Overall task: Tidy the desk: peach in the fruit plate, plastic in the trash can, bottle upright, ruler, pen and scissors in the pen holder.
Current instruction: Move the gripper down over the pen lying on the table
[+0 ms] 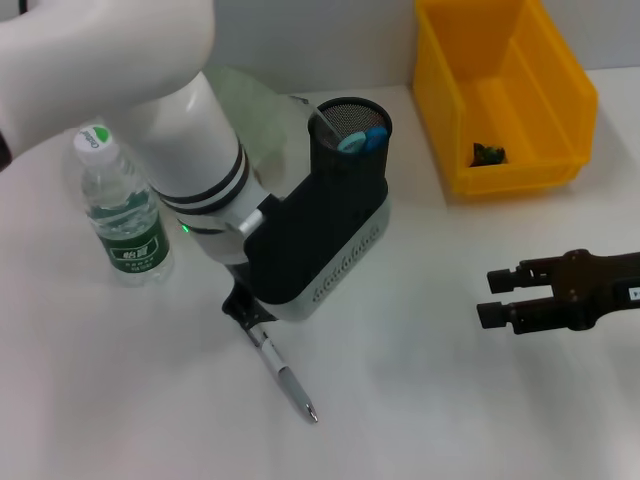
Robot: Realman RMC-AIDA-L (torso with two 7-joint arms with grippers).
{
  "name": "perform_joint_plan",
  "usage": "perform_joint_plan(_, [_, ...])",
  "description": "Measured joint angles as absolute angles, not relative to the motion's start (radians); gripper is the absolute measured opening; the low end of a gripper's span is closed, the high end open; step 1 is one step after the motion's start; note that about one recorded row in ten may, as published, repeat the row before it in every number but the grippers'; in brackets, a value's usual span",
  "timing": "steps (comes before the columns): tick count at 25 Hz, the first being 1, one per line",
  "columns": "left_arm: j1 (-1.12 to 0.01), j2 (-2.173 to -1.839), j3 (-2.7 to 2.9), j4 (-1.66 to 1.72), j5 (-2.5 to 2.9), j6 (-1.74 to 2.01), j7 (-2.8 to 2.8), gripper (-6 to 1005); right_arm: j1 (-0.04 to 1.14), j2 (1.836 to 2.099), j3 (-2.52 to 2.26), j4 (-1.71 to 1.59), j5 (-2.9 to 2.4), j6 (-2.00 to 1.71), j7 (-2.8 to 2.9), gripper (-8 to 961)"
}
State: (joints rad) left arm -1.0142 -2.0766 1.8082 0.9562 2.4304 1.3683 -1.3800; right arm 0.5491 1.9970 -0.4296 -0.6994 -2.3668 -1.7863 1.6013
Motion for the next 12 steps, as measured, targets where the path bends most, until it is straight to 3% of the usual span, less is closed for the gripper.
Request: perform_joint_plan(12, [-1.005, -2.076, 1.954, 1.023, 2.49, 1.361, -1.474, 80, 0.56, 1.996, -0.429, -0.699, -2.367, -1.783, 1.607, 729])
